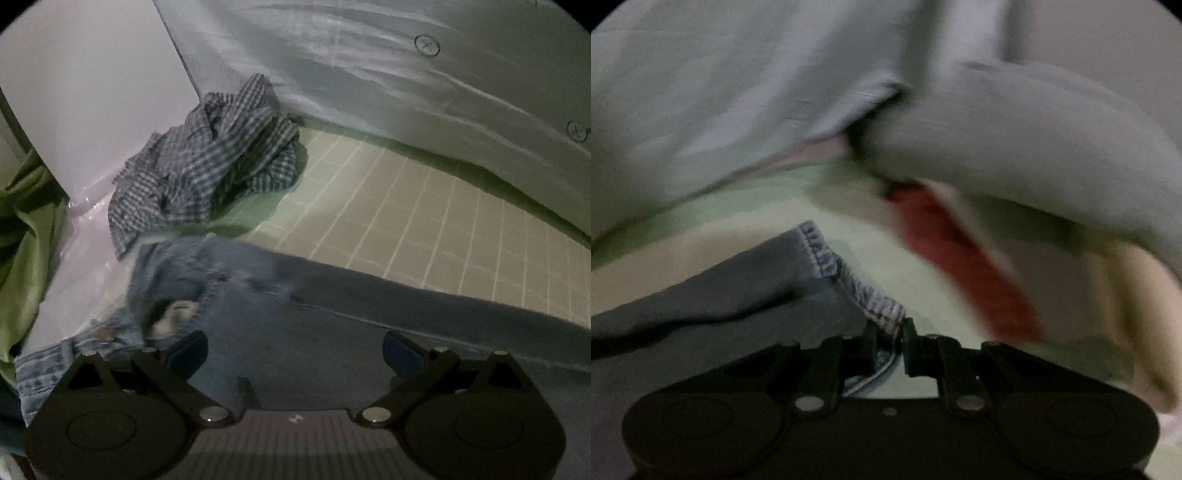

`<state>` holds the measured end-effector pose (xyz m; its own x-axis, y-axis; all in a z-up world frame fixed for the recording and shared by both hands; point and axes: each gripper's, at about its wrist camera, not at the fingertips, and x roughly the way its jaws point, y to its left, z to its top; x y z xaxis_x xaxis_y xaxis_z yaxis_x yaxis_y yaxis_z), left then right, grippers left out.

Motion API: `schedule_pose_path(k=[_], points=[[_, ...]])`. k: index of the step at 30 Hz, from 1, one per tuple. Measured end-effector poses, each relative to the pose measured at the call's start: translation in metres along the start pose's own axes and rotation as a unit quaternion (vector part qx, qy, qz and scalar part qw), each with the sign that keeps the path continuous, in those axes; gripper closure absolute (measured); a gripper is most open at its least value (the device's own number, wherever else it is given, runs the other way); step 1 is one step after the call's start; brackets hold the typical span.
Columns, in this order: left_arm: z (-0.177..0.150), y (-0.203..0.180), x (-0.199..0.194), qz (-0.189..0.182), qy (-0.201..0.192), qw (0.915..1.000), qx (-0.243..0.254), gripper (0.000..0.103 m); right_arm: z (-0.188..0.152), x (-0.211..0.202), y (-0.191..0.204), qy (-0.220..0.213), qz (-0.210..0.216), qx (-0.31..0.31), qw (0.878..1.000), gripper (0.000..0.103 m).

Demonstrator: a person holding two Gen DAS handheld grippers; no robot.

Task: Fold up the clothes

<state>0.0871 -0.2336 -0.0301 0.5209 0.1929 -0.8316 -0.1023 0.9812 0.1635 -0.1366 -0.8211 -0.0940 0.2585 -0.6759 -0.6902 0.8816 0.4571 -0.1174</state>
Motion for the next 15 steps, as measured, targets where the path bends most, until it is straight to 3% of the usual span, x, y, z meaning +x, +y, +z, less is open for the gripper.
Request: schedule_pose_path(k=[3,5,7,12,15], points=[[-0.002,0.005,0.007,-0.004,0.010,0.9999,-0.010,0.003,-0.003,-0.001,-0.018,0.022,-0.028,0.010,0.999,0.082],[-0.002,0.009,0.012,-0.007,0.015,0.9997,-0.018,0.003,-0.002,-0.009,-0.021,0.019,-0.041,0.014,0.999,0.060],[-0.003,0.013,0.017,-0.009,0.021,0.9994,-0.027,0.003,0.002,-0.021,-0.016,0.004,-0.046,0.021,0.999,0.049],[0.003,0.025,0.037,-0.001,0.037,0.9978,-0.055,0.003,0.009,-0.036,0.011,0.004,0.026,0.062,0.998,0.041],[0.006,0.033,0.049,0.006,0.048,0.9963,-0.071,0.003,0.007,-0.029,0.042,0.048,0.069,0.054,0.995,0.049]])
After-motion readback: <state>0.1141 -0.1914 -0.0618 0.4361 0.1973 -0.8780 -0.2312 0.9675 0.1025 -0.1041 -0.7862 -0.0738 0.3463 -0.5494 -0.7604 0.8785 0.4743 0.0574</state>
